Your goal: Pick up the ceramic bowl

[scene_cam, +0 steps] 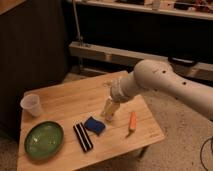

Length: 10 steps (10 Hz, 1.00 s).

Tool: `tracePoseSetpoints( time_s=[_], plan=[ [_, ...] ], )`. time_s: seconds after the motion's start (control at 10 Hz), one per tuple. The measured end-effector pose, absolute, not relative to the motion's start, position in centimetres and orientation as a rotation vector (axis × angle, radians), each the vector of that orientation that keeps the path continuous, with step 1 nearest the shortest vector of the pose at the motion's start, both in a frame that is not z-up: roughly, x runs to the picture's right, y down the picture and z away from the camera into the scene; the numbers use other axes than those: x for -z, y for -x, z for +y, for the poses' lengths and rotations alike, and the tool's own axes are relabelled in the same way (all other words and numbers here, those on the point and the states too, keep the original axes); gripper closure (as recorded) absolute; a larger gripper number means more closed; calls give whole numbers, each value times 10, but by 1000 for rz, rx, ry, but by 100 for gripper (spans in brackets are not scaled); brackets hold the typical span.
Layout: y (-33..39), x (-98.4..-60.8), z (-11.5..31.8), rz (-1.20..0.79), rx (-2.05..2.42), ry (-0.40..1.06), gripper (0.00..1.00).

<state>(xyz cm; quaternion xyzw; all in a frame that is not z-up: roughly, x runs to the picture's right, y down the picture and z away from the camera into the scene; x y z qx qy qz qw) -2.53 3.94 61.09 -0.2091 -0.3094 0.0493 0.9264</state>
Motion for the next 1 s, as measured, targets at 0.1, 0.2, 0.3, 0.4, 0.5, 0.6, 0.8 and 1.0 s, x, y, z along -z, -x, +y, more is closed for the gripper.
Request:
tracePoseSetpoints(
  time_s=[0.1, 0.2, 0.3, 0.4, 0.5, 0.6, 0.8, 1.0],
  plan=[
    [39, -612, 39, -645, -61, 436, 21],
    [66, -616, 38, -670, 0, 454, 21],
    [92, -621, 38, -692, 50, 472, 21],
    [120, -627, 39, -712, 98, 495, 21],
    [146, -632, 40, -732, 139, 516, 21],
    [171, -637, 42, -753, 180, 535, 21],
    [222, -645, 53, -804, 288, 548, 21],
    [261, -653, 78, -864, 423, 514, 21]
  ],
)
